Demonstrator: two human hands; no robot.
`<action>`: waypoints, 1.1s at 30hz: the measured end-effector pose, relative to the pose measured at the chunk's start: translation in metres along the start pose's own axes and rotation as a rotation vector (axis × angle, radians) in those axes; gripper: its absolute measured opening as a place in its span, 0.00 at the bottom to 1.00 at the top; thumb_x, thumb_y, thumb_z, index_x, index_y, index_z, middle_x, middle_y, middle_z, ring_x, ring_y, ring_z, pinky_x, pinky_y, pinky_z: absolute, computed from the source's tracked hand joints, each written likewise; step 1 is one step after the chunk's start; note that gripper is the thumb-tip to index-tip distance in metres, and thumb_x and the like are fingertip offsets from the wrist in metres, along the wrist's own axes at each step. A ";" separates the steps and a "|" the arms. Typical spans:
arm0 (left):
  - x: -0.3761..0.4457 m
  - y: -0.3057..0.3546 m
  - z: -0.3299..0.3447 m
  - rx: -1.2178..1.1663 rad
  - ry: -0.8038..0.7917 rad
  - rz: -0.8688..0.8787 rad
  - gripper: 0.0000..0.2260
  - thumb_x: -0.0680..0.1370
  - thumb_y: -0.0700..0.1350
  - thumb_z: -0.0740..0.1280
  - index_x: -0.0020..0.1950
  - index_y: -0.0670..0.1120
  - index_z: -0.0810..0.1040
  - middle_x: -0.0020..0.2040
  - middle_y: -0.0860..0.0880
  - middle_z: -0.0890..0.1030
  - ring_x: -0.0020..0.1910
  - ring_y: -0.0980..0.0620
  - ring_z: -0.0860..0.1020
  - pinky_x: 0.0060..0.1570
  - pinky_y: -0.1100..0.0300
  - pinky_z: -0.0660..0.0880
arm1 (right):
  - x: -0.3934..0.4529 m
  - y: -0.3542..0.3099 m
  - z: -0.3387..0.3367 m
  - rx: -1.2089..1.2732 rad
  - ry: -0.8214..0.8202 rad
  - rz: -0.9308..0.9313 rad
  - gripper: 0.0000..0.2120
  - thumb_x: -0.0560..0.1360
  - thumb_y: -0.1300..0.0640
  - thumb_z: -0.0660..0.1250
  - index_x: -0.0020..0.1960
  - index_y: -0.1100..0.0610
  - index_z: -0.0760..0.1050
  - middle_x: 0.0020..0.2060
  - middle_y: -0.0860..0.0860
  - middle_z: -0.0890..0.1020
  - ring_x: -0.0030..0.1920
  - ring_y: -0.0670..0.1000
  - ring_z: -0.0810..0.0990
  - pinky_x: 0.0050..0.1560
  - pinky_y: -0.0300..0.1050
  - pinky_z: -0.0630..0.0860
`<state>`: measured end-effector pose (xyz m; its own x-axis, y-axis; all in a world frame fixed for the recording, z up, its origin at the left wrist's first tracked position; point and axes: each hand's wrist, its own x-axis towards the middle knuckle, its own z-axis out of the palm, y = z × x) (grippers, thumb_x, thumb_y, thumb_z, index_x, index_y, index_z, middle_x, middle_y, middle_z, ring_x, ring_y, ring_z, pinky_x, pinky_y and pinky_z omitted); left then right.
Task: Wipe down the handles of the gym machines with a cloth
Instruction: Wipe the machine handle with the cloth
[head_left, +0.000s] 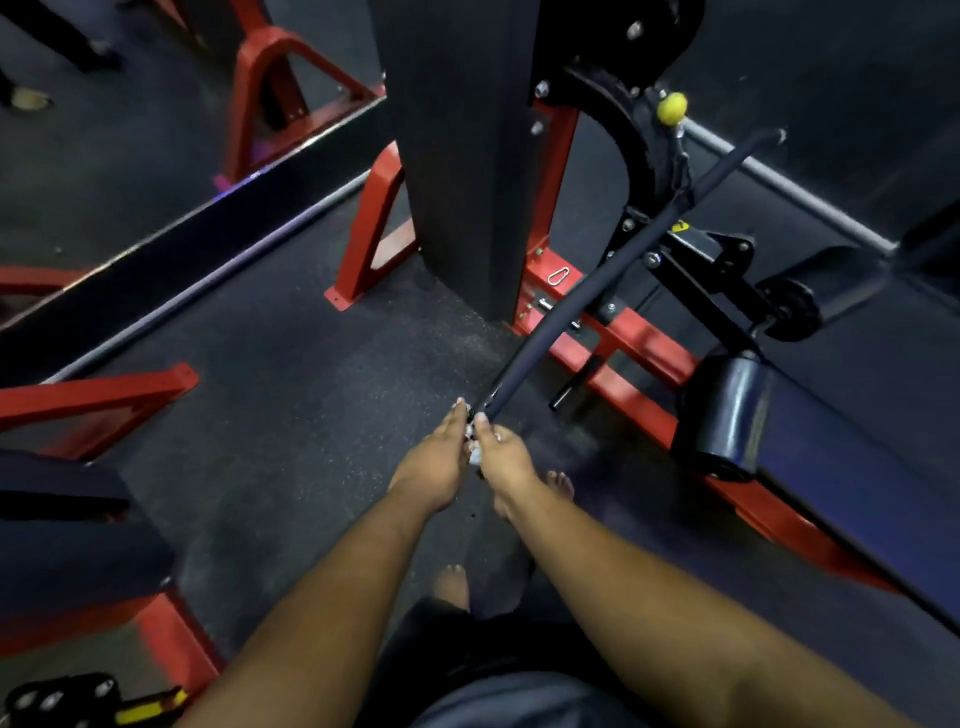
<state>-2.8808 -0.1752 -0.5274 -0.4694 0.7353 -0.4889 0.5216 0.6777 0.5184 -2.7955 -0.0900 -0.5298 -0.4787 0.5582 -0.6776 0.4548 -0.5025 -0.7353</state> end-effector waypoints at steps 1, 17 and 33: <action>-0.005 0.002 -0.007 0.023 -0.001 0.009 0.33 0.85 0.46 0.58 0.84 0.54 0.43 0.85 0.51 0.53 0.78 0.44 0.65 0.73 0.47 0.66 | -0.012 -0.003 -0.004 -0.038 0.011 -0.047 0.14 0.85 0.52 0.61 0.46 0.57 0.80 0.36 0.52 0.84 0.32 0.42 0.80 0.35 0.36 0.74; -0.061 0.110 -0.028 0.382 0.023 0.256 0.38 0.81 0.62 0.65 0.85 0.50 0.51 0.85 0.49 0.49 0.82 0.47 0.54 0.77 0.47 0.61 | -0.134 -0.035 -0.168 -0.468 0.343 -0.282 0.06 0.74 0.59 0.68 0.43 0.48 0.78 0.35 0.45 0.83 0.35 0.47 0.79 0.35 0.39 0.71; -0.174 0.364 0.177 0.564 -0.126 0.674 0.33 0.81 0.62 0.65 0.83 0.51 0.59 0.83 0.50 0.58 0.80 0.47 0.61 0.76 0.47 0.64 | -0.340 0.091 -0.436 -0.446 0.704 -0.258 0.06 0.76 0.53 0.68 0.52 0.47 0.78 0.45 0.46 0.84 0.45 0.50 0.82 0.44 0.45 0.75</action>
<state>-2.4836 -0.0583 -0.3778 0.1289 0.9467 -0.2953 0.9478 -0.0300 0.3175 -2.2638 -0.0373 -0.3607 -0.0991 0.9711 -0.2169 0.7180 -0.0812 -0.6913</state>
